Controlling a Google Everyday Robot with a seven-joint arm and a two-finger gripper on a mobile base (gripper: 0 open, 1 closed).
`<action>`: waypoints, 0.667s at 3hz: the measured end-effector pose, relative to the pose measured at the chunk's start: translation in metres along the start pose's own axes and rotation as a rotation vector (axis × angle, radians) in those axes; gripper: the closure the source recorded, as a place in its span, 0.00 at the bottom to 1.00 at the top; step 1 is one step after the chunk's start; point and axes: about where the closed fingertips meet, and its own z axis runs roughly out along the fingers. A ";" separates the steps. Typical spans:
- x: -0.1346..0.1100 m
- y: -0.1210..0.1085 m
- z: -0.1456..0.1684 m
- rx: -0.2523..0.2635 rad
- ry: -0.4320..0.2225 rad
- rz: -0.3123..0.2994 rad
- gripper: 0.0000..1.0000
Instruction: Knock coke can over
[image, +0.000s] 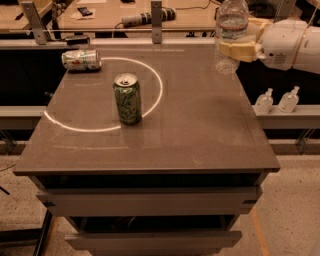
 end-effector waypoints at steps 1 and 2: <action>-0.029 0.015 0.022 -0.069 -0.151 0.066 1.00; -0.048 0.049 0.032 -0.169 -0.296 0.240 1.00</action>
Offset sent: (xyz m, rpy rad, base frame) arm -0.0588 0.0891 0.0274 0.6129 0.2710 0.3906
